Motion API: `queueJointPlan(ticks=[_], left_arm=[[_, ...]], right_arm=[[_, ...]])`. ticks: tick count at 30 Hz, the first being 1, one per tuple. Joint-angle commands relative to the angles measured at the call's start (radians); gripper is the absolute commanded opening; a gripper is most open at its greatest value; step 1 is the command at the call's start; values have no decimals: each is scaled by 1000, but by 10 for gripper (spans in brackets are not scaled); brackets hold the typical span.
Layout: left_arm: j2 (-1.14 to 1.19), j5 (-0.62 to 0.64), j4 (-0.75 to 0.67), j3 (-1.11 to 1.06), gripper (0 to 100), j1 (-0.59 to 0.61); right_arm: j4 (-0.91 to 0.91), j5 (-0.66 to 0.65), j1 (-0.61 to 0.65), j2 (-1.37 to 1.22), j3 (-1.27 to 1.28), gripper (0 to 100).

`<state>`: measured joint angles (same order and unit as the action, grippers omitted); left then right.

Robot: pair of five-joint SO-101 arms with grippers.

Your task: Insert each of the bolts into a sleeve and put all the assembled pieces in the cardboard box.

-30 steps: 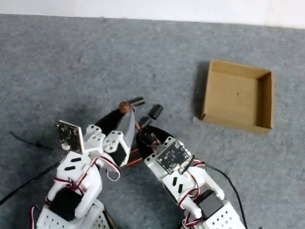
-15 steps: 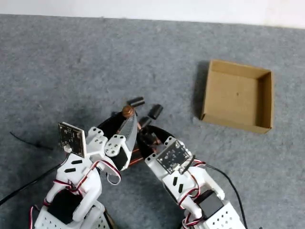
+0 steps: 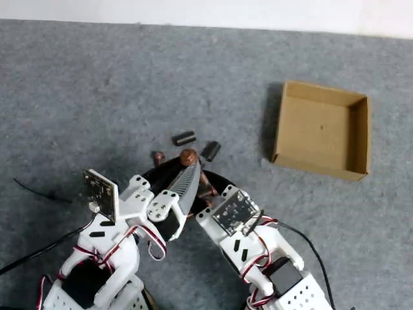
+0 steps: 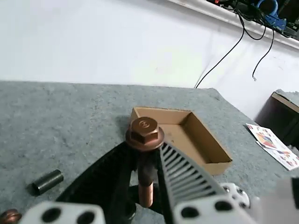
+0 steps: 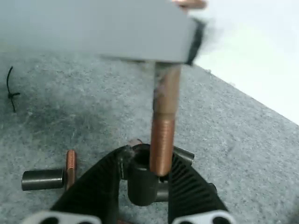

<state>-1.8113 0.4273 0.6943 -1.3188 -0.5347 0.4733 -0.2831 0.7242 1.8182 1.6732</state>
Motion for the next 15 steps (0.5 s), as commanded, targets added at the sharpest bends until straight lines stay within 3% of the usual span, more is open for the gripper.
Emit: queueJointPlan(ticks=[1, 11, 15], left_arm=[[-21, 6, -5, 62, 5, -15], [-21, 6, -5, 70, 5, -4], [-21, 6, -8, 70, 5, 67]], right_arm=[[-7, -8, 2, 19, 122, 5], [-7, -8, 2, 19, 122, 5], [-7, -8, 1, 19, 122, 5]])
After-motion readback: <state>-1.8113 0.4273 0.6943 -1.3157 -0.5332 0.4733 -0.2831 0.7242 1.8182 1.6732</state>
